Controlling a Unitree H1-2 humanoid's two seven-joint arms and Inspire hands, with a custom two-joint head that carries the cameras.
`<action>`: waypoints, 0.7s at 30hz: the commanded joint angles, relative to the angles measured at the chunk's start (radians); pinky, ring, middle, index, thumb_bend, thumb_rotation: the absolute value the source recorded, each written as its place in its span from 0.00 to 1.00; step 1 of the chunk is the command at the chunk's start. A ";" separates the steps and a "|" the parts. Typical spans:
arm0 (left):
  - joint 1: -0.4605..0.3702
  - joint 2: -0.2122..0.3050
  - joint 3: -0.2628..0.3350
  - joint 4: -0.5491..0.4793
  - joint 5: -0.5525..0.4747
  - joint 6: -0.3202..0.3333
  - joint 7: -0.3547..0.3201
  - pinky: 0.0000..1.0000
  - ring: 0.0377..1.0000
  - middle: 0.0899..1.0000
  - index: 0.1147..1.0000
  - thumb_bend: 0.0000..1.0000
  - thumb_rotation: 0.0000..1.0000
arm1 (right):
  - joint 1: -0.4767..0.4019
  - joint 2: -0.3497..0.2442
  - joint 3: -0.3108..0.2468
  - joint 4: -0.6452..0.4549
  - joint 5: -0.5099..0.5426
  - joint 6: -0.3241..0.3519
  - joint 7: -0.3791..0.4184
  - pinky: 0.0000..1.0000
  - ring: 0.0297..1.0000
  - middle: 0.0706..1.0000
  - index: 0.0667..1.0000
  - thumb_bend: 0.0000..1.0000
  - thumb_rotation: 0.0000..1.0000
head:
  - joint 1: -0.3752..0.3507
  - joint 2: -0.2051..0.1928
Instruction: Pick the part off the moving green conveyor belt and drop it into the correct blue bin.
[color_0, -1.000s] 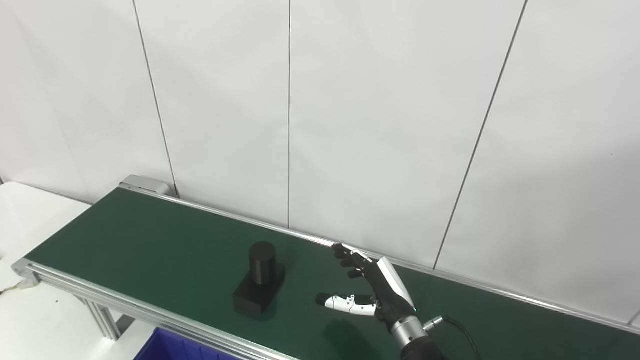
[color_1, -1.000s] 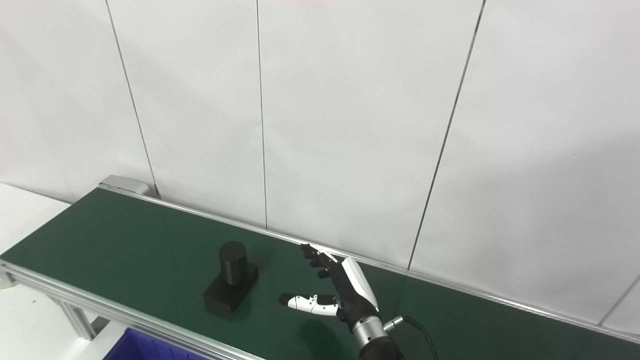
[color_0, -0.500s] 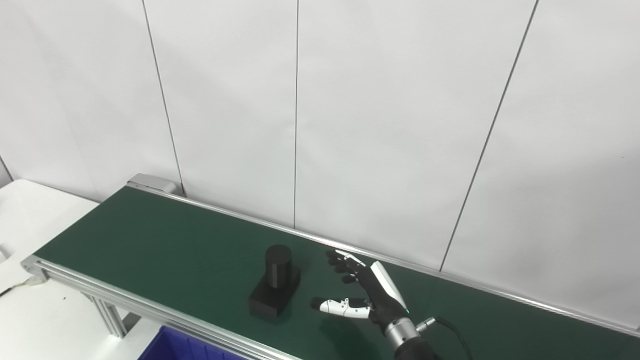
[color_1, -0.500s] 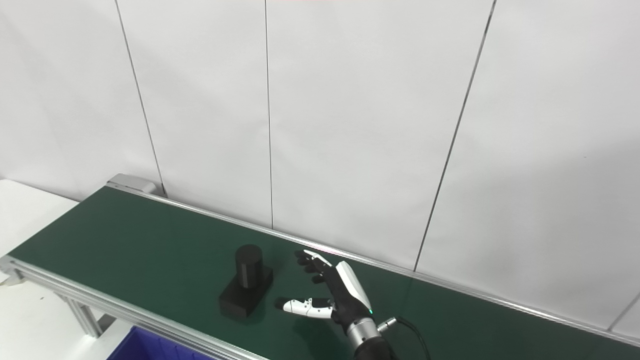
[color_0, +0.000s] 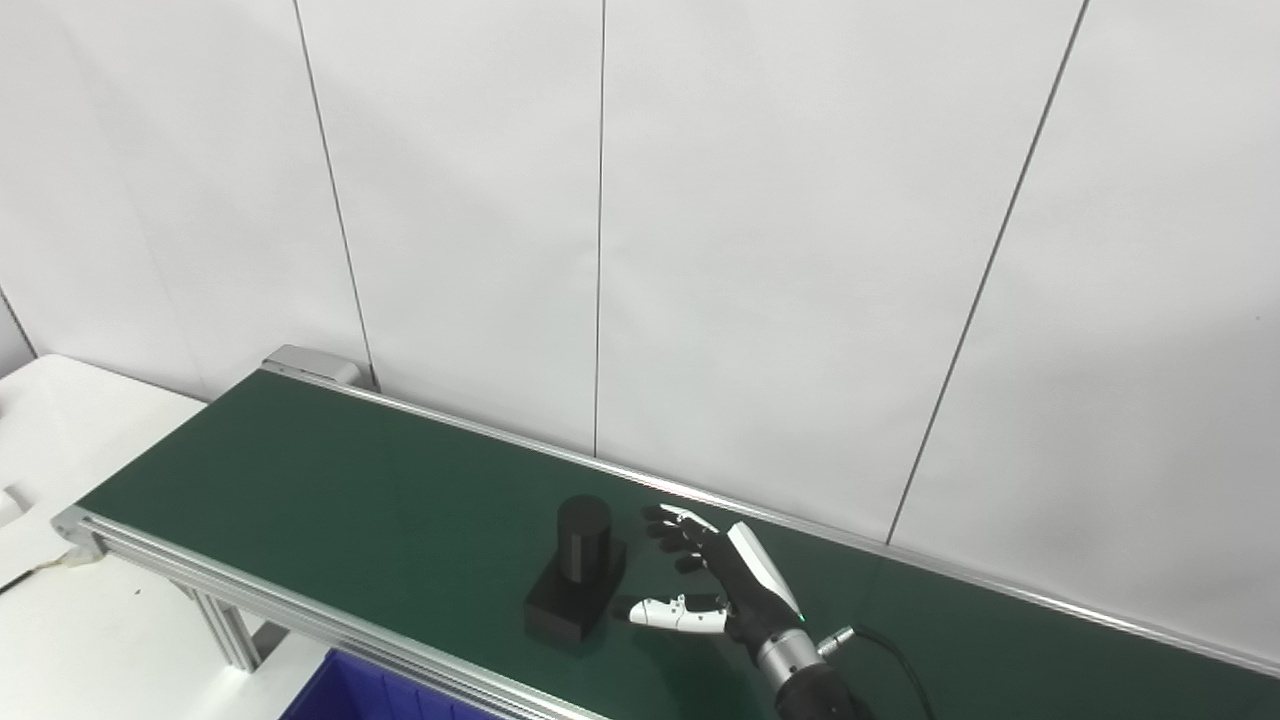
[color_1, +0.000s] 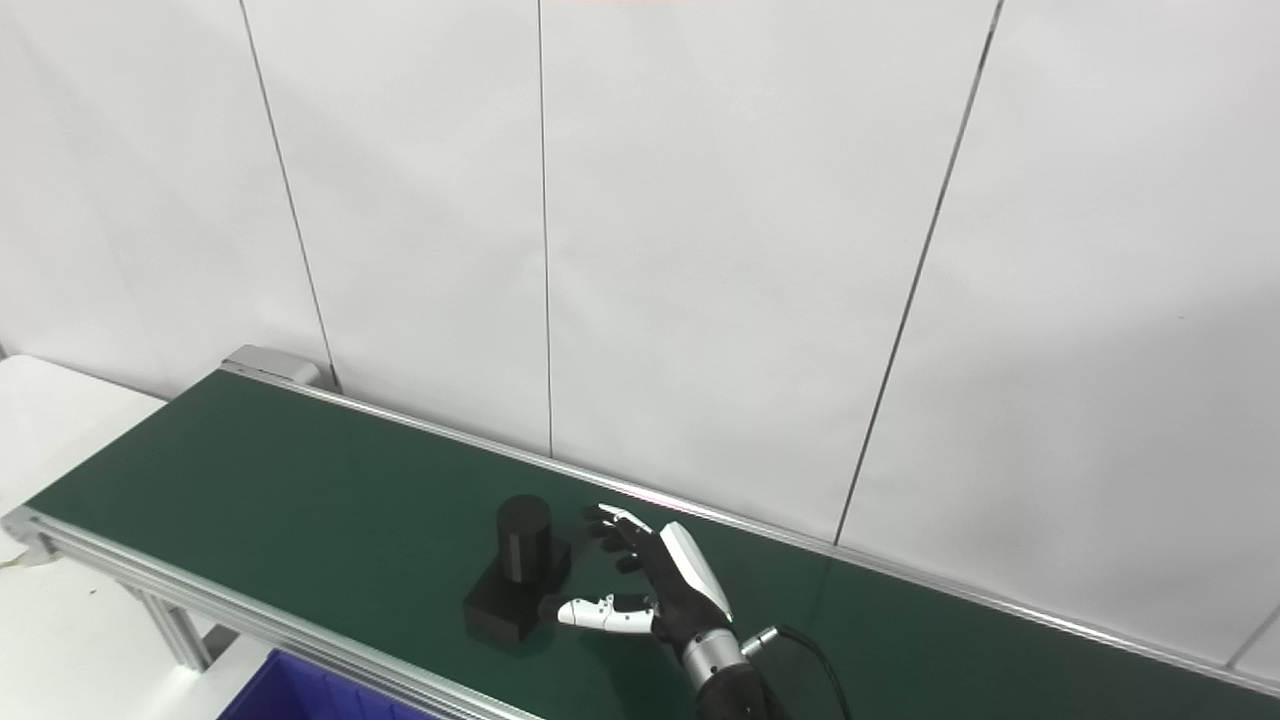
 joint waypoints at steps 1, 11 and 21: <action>-0.007 -0.011 -0.007 -0.028 -0.005 -0.028 0.003 0.59 0.64 0.66 0.68 0.50 0.00 | -0.071 0.025 0.001 0.005 -0.002 -0.064 -0.027 0.75 0.81 0.81 0.84 0.74 0.36 | 0.001 0.001; 0.005 -0.010 -0.016 -0.031 -0.037 -0.037 -0.020 0.58 0.63 0.66 0.67 0.51 0.00 | -0.098 0.031 0.002 0.073 -0.005 -0.070 -0.041 0.75 0.82 0.81 0.85 0.74 0.37 | 0.000 0.001; 0.028 -0.015 -0.032 -0.056 -0.038 -0.038 -0.015 0.57 0.61 0.64 0.66 0.50 0.00 | -0.131 0.039 -0.005 0.133 0.005 -0.061 -0.045 0.76 0.82 0.82 0.86 0.73 0.37 | 0.000 0.008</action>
